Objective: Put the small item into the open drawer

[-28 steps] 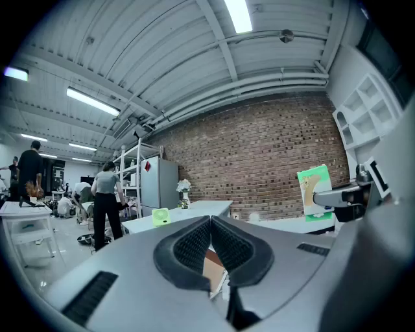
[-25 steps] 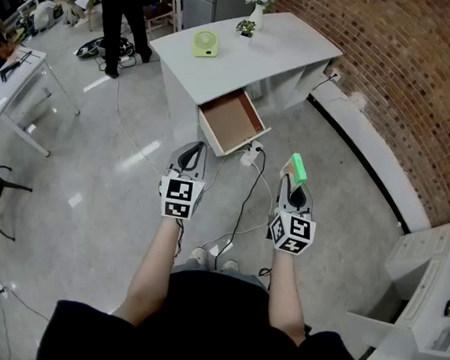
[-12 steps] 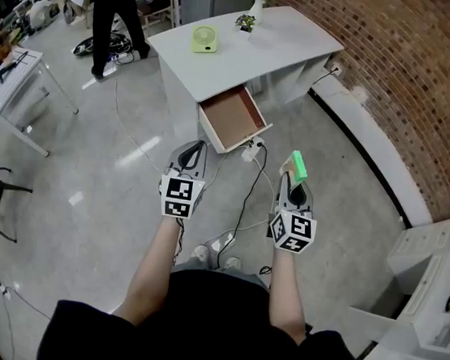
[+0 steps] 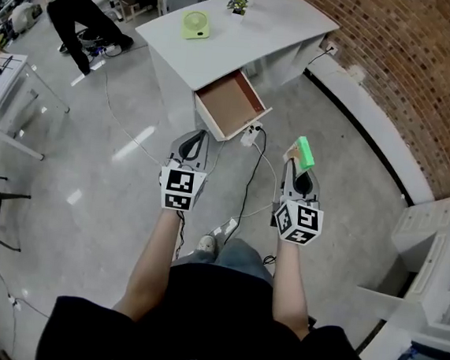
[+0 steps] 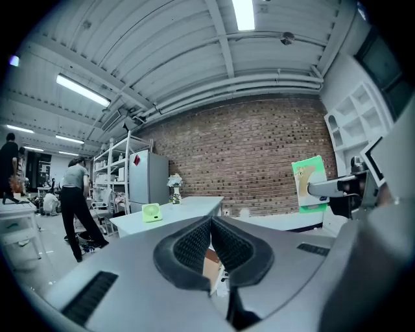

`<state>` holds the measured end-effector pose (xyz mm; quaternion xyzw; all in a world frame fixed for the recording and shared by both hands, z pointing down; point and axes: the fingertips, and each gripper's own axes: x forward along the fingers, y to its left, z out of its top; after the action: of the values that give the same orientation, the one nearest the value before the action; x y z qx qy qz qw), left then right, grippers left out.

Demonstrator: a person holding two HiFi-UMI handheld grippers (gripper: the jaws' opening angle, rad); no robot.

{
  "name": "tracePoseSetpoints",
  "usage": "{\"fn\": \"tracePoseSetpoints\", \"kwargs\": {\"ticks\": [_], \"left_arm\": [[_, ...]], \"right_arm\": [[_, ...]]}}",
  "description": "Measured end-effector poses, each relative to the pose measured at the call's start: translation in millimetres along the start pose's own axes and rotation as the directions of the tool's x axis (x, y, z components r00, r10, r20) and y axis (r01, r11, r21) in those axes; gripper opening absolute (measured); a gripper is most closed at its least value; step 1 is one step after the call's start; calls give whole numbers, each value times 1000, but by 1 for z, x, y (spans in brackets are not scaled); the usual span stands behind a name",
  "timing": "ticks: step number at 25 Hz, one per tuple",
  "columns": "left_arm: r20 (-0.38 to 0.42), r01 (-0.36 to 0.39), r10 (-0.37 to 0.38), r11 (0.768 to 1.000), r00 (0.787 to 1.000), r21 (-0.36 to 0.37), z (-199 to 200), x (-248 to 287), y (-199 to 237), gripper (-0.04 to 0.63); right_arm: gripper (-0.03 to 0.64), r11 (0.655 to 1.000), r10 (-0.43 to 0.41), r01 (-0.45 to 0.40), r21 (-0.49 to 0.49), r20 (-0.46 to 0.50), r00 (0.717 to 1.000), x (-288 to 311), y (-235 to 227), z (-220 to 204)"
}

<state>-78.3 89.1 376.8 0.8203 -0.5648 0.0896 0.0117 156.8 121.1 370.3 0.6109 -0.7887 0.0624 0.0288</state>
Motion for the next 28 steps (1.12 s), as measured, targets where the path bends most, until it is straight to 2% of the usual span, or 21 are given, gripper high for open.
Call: {"fn": "tracePoseSetpoints", "kwargs": {"ticks": [6, 13, 22, 28], "left_arm": [[-10, 40, -40, 999, 999, 2, -10, 5, 1, 23], [-6, 52, -52, 998, 999, -21, -9, 17, 8, 23], [7, 17, -16, 1000, 1000, -26, -3, 60, 12, 23], [-25, -38, 37, 999, 999, -23, -8, 108, 16, 23]], "right_arm": [[84, 1000, -20, 20, -14, 2, 1000, -2, 10, -3], [84, 999, -35, 35, -23, 3, 999, 11, 8, 6], [84, 999, 6, -5, -36, 9, 1000, 54, -14, 9], [84, 998, 63, -63, -21, -5, 998, 115, -42, 5]]}}
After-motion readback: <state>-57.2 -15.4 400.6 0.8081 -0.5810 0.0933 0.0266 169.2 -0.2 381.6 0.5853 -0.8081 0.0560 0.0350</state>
